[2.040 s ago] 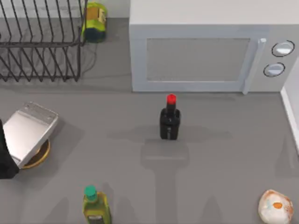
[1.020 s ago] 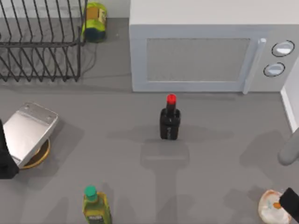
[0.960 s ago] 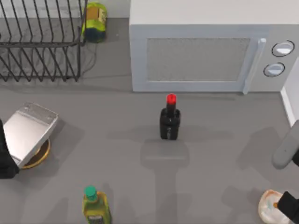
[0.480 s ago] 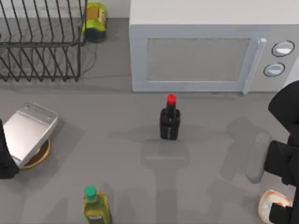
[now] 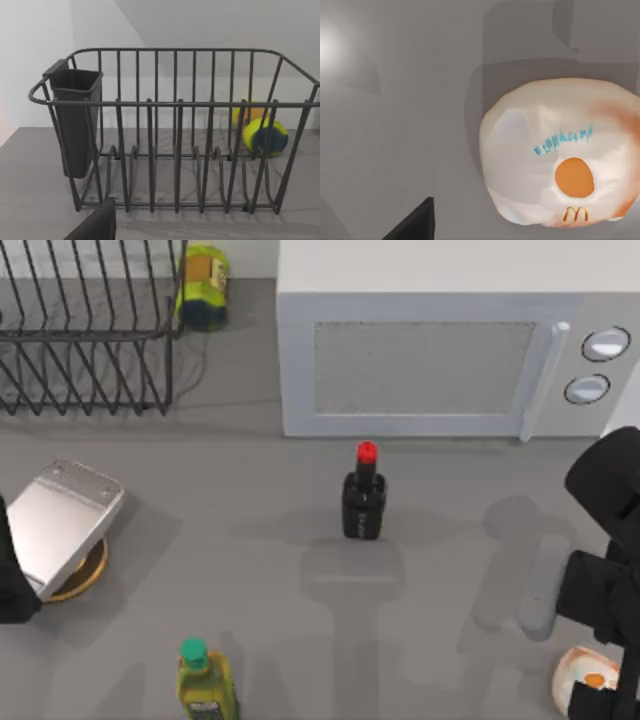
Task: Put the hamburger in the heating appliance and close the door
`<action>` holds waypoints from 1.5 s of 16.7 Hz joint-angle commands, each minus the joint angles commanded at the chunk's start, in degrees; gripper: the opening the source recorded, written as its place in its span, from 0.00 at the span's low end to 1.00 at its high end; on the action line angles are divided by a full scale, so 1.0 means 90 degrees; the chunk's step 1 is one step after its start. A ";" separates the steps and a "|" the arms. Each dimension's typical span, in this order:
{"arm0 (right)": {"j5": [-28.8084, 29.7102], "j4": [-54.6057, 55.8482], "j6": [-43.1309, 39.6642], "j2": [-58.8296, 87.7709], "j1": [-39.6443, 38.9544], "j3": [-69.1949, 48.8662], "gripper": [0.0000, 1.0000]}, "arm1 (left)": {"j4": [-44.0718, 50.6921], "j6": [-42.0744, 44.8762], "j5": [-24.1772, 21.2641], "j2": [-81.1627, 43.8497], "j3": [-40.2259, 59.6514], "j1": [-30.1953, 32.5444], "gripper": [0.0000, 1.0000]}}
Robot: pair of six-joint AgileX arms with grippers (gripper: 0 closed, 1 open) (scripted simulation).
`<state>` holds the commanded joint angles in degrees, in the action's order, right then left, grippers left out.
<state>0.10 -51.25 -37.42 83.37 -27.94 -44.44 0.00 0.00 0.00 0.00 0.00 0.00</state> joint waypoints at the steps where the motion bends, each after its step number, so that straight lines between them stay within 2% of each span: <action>1: 0.0000 0.0275 0.0003 0.0134 -0.0004 0.0125 1.00 | 0.0000 0.0000 0.0000 0.0000 0.0000 0.0000 1.00; 6: 0.0000 0.1741 0.0027 0.0864 -0.0018 0.0813 1.00 | 0.0000 0.0000 0.0000 0.0000 0.0000 0.0000 1.00; 12: 0.0000 0.1994 0.0032 0.1019 -0.0022 0.0950 1.00 | 0.0000 0.0000 0.0000 0.0000 0.0000 0.0000 1.00; 25: 0.0000 0.1994 0.0032 0.1019 -0.0022 0.0950 0.02 | 0.0000 0.0000 0.0000 0.0000 0.0000 0.0000 1.00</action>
<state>0.10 -33.30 -37.13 92.54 -28.14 -35.89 0.00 0.00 0.00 0.00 0.00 0.00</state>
